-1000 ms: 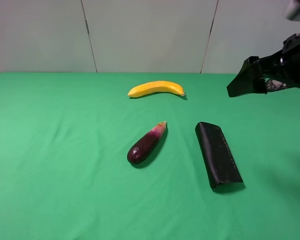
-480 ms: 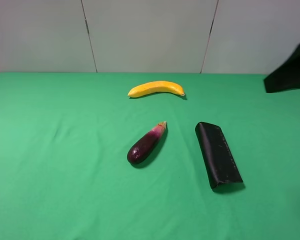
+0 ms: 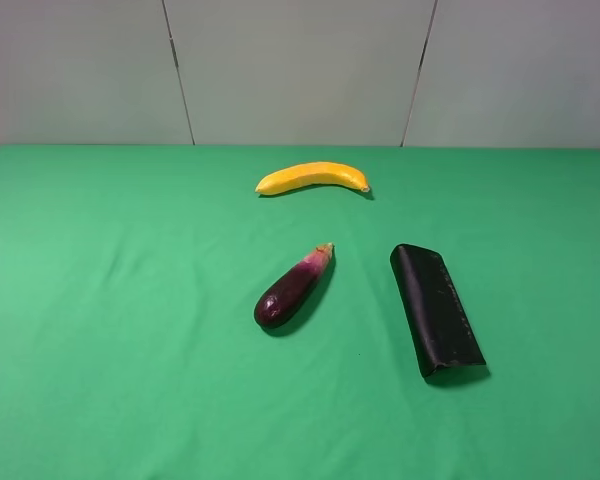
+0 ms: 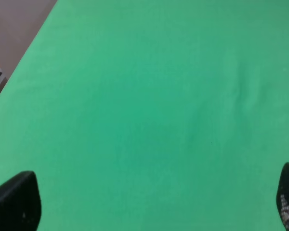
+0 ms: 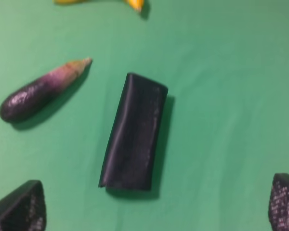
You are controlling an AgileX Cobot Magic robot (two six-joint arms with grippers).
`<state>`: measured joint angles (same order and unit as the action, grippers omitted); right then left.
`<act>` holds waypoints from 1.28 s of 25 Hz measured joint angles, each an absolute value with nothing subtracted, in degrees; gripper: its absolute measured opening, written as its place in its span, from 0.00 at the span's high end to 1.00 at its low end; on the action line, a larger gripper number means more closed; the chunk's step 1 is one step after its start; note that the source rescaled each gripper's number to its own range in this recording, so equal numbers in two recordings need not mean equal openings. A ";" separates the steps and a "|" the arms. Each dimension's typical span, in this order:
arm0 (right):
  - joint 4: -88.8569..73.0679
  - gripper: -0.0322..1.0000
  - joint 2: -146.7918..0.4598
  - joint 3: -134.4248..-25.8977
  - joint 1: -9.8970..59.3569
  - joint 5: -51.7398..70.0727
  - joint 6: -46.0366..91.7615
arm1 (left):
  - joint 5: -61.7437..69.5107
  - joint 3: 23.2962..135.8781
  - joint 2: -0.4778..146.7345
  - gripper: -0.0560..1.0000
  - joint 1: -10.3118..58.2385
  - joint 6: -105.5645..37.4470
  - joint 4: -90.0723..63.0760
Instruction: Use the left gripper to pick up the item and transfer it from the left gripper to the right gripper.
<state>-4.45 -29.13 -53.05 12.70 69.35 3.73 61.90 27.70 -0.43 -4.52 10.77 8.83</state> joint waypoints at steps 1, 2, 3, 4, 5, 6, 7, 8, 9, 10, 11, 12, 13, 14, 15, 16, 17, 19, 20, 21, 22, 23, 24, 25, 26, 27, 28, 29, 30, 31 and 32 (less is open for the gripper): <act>-4.38 0.00 -27.95 -52.62 11.85 69.44 3.66 | 61.90 27.70 -0.43 0.04 -4.52 10.77 8.83; -4.38 0.00 -26.48 -52.01 10.69 69.57 3.66 | 61.90 27.70 -0.43 0.04 -4.52 10.77 8.83; -4.33 0.00 -25.02 -51.37 9.27 69.65 3.62 | 61.90 27.70 -0.43 0.04 -4.52 10.77 8.83; -4.21 0.00 -23.55 -50.49 7.94 69.72 3.49 | 61.90 27.70 -0.43 0.04 -4.52 10.77 8.83; -4.22 0.00 -22.35 -49.56 6.26 69.71 3.49 | 61.90 27.70 -0.43 0.04 -4.52 10.77 8.83; -4.22 0.00 -20.88 -48.53 4.62 69.71 3.49 | 61.90 27.70 -0.43 0.04 -4.52 10.77 8.83; -4.22 0.00 -19.42 -47.59 3.33 69.60 3.55 | 61.90 27.70 -0.43 0.04 -4.52 10.77 8.83; -4.22 0.00 -18.20 -46.38 1.91 69.29 3.55 | 61.90 27.70 -0.43 0.04 -4.52 10.77 8.83; -4.22 0.00 -16.77 -45.17 0.64 68.47 3.66 | 61.90 27.70 -0.43 0.04 -4.52 10.77 8.83; -4.22 0.00 -15.38 -43.92 -0.43 67.77 3.68 | 61.90 27.70 -0.43 0.04 -4.52 10.77 8.83; -4.22 0.00 -14.00 -42.75 -1.17 66.83 3.73 | 61.90 27.70 -0.43 0.04 -4.52 10.77 8.83; -4.22 0.00 -12.86 -41.30 -1.92 66.05 3.73 | 61.90 27.70 -0.43 0.04 -4.52 10.77 8.83; -4.22 0.00 -11.53 -39.82 -2.47 65.24 3.73 | 61.90 27.70 -0.43 0.04 -4.52 10.77 8.83; -4.22 0.00 -10.24 -38.64 -2.77 64.70 3.73 | 61.90 27.70 -0.43 0.04 -4.52 10.77 8.83; -4.17 0.00 -9.15 -37.28 -2.90 64.02 3.73 | 61.90 27.70 -0.43 0.04 -4.52 10.77 8.90; -4.17 0.00 -7.88 -36.06 -2.90 63.40 3.73 | 61.90 27.70 -0.43 0.04 -4.52 10.77 8.94; -4.17 0.00 -6.65 -34.93 -2.90 62.90 3.73 | 61.90 27.70 -0.43 0.04 -4.52 10.77 8.94; -4.02 0.00 -4.40 -32.98 -2.90 61.26 3.73 | 61.90 27.70 -0.43 0.04 -4.52 10.77 8.94; -3.96 0.00 -3.14 -31.84 -2.90 60.43 3.73 | 61.90 27.70 -0.43 0.04 -4.52 10.77 8.94; -3.91 0.00 -1.89 -30.86 -2.90 60.08 3.73 | 61.90 27.70 -0.43 0.04 -4.52 10.77 8.94; -3.91 0.00 -0.93 -29.68 -2.90 59.55 3.73 | 61.90 27.70 -0.43 0.04 -4.52 10.77 8.94; -3.85 0.00 -0.16 -28.92 -2.90 59.48 3.73 | 61.90 27.70 -0.43 0.04 -4.52 10.77 8.94; -3.85 0.00 0.15 -28.66 -2.90 59.31 3.73 | 61.90 27.70 -0.43 0.04 -4.52 10.77 8.94; -3.81 0.00 0.15 -28.53 -2.90 59.04 3.73 | 61.90 27.70 -0.43 0.04 -4.52 10.77 8.94; -3.81 0.00 0.15 -28.49 -2.90 58.98 3.73 | 61.90 27.70 -0.43 0.04 -4.52 10.77 8.94; -3.81 0.00 0.15 -28.49 -2.90 58.85 3.73 | 61.90 27.70 -0.43 0.04 -4.52 10.77 8.94; -3.81 0.00 0.15 -28.49 -2.90 58.65 3.73 | 61.90 27.70 -0.43 0.04 -4.52 10.77 8.94; -3.81 0.00 0.15 -28.49 -2.90 58.53 3.73 | 61.90 27.70 -0.43 0.04 -4.52 10.77 8.94; -3.81 0.00 0.15 -28.49 -2.90 58.40 3.73 | 61.90 27.70 -0.43 0.04 -4.52 10.77 8.94; -3.81 0.00 0.15 -28.49 -2.90 58.27 3.73 | 61.90 27.70 -0.43 0.04 -4.52 10.77 8.94; -3.81 0.00 0.15 -28.49 -2.90 58.27 3.73 | 61.90 27.70 -0.43 0.04 -4.52 10.77 8.94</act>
<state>-3.81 0.15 -28.49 -2.90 58.27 3.73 61.90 27.70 -0.43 -4.52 10.77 8.94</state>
